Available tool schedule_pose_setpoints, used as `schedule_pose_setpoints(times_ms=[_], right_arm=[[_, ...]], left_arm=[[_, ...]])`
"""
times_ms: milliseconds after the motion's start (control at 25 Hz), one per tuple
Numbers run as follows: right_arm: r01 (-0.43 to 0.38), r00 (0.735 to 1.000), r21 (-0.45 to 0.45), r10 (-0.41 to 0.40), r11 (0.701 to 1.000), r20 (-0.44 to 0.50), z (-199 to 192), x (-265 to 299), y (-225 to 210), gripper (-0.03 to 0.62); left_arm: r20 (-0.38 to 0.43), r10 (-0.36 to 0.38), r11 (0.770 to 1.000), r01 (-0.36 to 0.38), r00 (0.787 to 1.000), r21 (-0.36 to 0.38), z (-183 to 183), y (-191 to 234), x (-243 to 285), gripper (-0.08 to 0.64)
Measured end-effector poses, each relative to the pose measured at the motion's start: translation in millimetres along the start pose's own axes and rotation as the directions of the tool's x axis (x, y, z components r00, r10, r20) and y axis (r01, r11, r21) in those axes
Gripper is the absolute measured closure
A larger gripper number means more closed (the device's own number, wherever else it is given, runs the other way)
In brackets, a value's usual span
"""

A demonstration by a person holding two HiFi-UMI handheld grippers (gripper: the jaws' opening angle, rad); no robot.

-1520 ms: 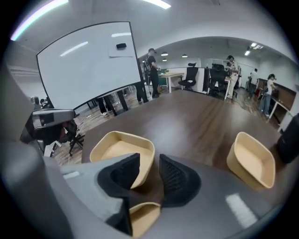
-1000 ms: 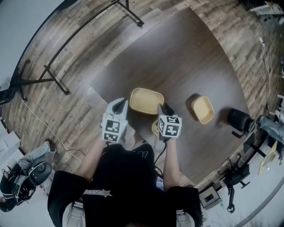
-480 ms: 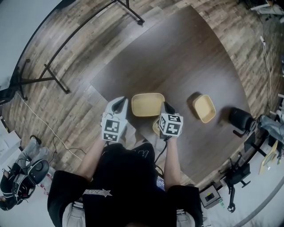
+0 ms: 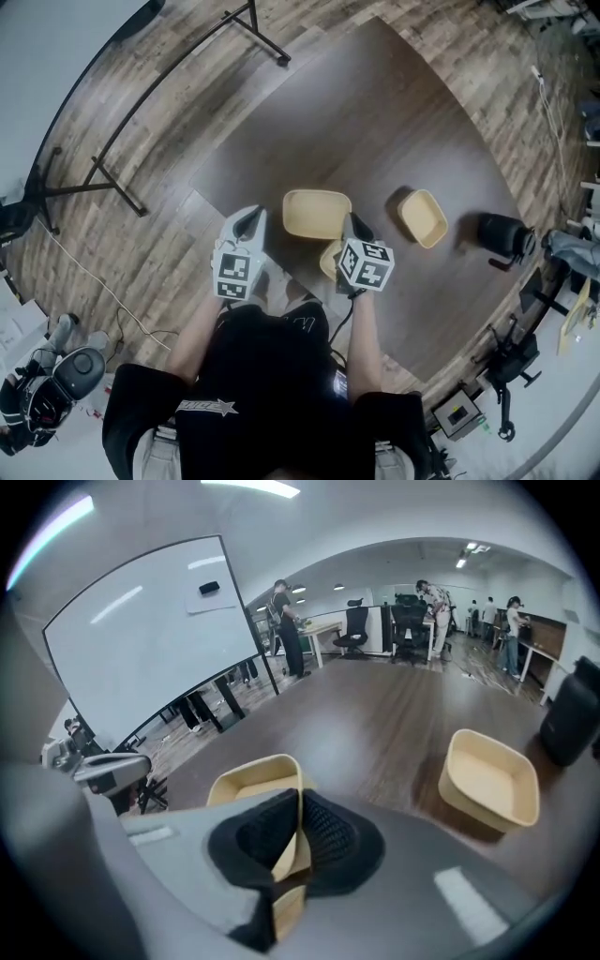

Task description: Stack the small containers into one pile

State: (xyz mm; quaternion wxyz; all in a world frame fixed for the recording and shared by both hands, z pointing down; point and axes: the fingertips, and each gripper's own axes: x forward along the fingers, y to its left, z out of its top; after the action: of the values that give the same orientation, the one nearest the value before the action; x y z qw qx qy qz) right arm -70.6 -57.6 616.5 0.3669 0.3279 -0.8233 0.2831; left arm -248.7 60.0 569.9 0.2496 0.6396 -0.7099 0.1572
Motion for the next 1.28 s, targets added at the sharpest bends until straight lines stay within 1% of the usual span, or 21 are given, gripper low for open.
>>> schedule_pose_setpoints(times_ms=[120, 360, 480, 600, 760, 960, 1120, 1280], right_arm=[[0.012, 0.999, 0.036, -0.014, 0.999, 0.051, 7.8, -19.5, -5.6, 0.571], [0.026, 0.988, 0.141, -0.047, 0.99, 0.148, 15.9, -64.9, -15.0, 0.572], [0.04, 0.98, 0.192, -0.077, 0.981, 0.186, 13.1, -88.9, -23.9, 0.572], [0.064, 0.971, 0.241, -0.116, 0.968, 0.208, 3.7, -110.3, -36.1, 0.572], [0.105, 0.959, 0.311, -0.179, 0.945, 0.219, -17.6, -135.3, -51.9, 0.572], [0.145, 0.948, 0.383, -0.239, 0.912, 0.209, -48.5, -155.1, -65.4, 0.572], [0.157, 0.945, 0.431, -0.261, 0.889, 0.195, -71.5, -167.4, -75.5, 0.572], [0.159, 0.948, 0.458, -0.265, 0.875, 0.176, -89.0, -168.5, -79.7, 0.572]], left_arm=[[0.022, -0.022, 1.0, 0.021, 1.0, 0.022, 11.4, -7.2, -1.2, 0.551], [0.061, -0.089, 0.993, 0.084, 0.994, 0.078, 33.6, -26.3, -3.8, 0.551], [0.07, -0.132, 0.987, 0.124, 0.989, 0.105, 42.3, -41.3, -3.1, 0.551], [0.069, -0.179, 0.975, 0.167, 0.982, 0.144, 48.3, -59.7, -2.0, 0.551], [0.067, -0.24, 0.955, 0.224, 0.968, 0.193, 53.5, -82.4, -1.6, 0.551], [0.057, -0.3, 0.932, 0.28, 0.952, 0.231, 54.0, -102.9, -0.2, 0.551], [0.043, -0.328, 0.918, 0.307, 0.944, 0.252, 52.6, -121.3, -0.6, 0.551], [0.026, -0.342, 0.909, 0.323, 0.939, 0.264, 46.8, -132.7, 0.1, 0.551]])
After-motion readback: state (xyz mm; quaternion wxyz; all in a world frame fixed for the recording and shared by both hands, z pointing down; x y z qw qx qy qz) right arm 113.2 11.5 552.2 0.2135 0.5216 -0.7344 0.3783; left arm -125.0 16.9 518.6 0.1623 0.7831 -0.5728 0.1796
